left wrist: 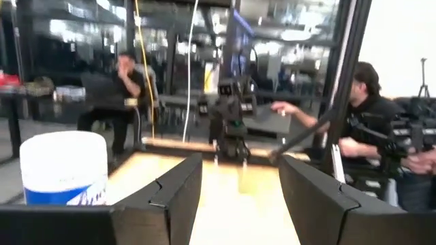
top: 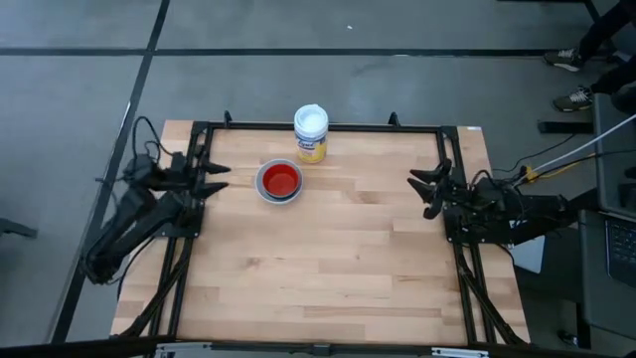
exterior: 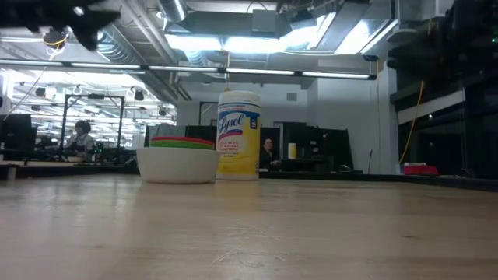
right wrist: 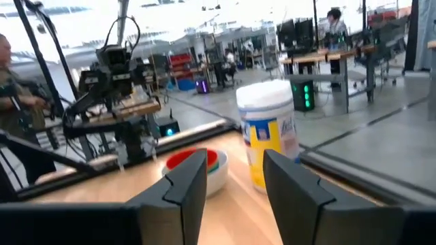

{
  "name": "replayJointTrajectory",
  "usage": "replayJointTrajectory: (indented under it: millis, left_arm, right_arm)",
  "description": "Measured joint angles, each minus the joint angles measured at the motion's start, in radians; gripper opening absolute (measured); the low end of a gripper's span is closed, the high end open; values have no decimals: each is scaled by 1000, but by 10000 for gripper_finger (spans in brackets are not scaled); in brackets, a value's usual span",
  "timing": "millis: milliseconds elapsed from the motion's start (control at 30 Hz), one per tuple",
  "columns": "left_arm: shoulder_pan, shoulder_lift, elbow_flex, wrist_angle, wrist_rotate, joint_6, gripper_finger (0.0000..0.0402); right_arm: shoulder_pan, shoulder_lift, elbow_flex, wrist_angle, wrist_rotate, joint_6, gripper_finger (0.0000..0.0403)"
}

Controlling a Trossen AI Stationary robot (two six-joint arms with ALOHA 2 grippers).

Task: Nest bowls inside each other
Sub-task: Return to Home Position

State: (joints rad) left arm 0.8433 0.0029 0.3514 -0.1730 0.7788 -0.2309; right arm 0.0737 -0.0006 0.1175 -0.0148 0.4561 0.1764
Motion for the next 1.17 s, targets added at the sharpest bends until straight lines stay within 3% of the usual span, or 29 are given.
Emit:
replayJointTrajectory:
  millis: [133, 267, 567, 733, 833, 933, 1033, 1167]
  left_arm:
    - [0, 0, -194, 324, -35, -110, 191]
    - [0, 0, -335, 547, -44, -238, 191]
    - [3, -1, -343, 420, -60, -129, 191]
    - [-18, -1, -343, 271, -282, -25, 191]
    - [-46, 5, -343, 247, -387, 16, 191]
    - [-72, 11, -343, 250, -443, 52, 191]
    - [-93, 18, -343, 241, -585, 51, 191]
    - [-112, 36, -343, 202, -702, 9, 192]
  right_arm:
    - [0, 0, -1, -48, 5, 22, 149]
    - [0, 0, -1, -54, 52, 9, 158]
    - [0, 0, -1, -94, 87, 18, 178]
    - [0, 4, -51, -103, 72, 114, 188]
    - [0, 43, -51, -72, 80, 93, 193]
    - [0, 74, -54, -73, 143, 77, 197]
    - [-1, 129, -53, -78, 187, 76, 201]
    - [-1, 206, -91, 46, 296, 119, 206]
